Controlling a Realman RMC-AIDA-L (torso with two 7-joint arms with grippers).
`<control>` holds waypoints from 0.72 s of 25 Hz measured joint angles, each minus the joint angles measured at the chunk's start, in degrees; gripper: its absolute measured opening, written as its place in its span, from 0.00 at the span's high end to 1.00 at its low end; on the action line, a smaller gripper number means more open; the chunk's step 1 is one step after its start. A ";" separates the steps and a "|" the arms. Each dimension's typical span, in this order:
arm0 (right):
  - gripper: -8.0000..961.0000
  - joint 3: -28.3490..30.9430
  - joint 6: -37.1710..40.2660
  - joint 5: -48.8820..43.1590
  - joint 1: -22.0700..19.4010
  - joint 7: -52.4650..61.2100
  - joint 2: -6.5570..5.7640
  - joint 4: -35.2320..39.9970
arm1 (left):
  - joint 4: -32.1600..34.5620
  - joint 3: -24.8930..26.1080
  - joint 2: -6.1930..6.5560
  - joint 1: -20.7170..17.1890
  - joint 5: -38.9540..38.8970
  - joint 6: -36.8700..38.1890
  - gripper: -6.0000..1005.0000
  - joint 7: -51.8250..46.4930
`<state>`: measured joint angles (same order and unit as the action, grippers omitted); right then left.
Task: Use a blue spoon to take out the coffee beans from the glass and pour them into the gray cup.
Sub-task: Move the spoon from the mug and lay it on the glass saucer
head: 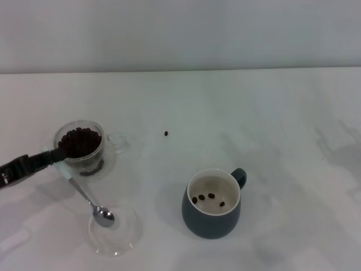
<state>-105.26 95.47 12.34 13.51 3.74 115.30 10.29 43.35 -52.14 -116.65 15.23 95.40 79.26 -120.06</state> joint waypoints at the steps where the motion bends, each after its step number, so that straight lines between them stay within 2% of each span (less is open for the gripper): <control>1: 0.37 0.01 0.11 0.00 -0.09 0.23 0.00 0.12 | -0.95 0.16 0.18 0.01 0.00 0.00 0.85 0.35; 7: 0.37 -0.10 0.76 0.01 -0.14 1.54 0.01 0.17 | -6.25 0.22 1.10 0.94 0.08 -0.43 0.84 2.83; 18: 0.37 -0.64 0.81 -0.03 0.14 1.91 0.10 0.25 | -11.54 0.11 0.86 3.48 0.89 -1.89 0.82 6.11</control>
<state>-105.90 96.28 12.32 13.65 5.65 115.40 10.54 31.80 -52.03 -115.79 18.71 96.29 77.37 -113.94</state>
